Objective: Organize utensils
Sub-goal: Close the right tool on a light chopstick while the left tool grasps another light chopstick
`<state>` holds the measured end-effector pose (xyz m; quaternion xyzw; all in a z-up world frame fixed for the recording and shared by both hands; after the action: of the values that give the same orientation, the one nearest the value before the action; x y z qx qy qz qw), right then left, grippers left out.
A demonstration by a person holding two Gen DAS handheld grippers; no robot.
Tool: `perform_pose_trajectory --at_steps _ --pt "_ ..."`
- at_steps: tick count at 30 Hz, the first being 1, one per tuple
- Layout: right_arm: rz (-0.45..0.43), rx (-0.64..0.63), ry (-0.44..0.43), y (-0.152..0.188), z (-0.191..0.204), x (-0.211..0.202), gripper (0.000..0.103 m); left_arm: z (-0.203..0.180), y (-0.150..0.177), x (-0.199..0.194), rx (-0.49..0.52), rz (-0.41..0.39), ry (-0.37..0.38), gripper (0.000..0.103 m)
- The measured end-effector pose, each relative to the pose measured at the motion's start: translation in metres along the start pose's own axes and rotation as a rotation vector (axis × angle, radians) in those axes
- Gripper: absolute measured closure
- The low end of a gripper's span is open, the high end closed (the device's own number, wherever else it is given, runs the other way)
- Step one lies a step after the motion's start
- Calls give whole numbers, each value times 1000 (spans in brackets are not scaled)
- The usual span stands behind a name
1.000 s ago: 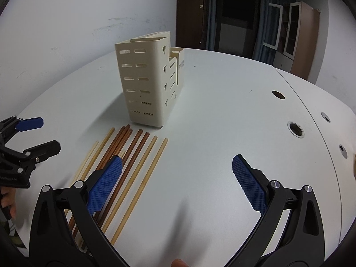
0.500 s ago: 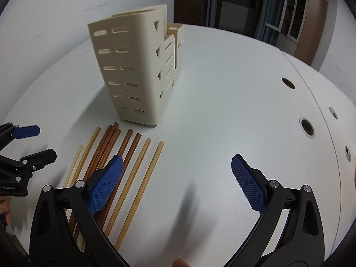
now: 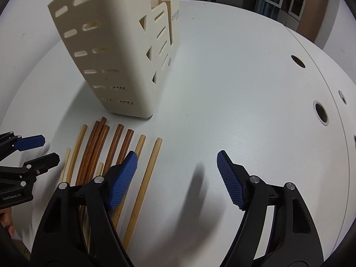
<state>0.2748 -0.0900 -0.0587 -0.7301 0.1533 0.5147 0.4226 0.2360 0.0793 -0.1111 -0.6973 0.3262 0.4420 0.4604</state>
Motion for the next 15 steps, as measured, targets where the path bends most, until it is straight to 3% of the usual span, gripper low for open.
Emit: perform_pose_trajectory --at_steps 8,15 --pt "8 9 -13 -3 3 10 46 3 -1 13 10 31 -18 57" --pt "34 -6 -19 -4 12 21 54 5 2 15 30 30 -31 58"
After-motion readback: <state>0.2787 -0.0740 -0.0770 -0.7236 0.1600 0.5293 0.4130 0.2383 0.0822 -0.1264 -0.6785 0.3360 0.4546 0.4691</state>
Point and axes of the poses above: each gripper's, at about its wrist camera, not at the fingertips, and x roughly the way its jaws point, z to its left, y to its underside, the point moved 6 cm from there along x, roughly the way its jaws point, and after that the axes turned 15 degrees about -x, right-handed, at the moved point
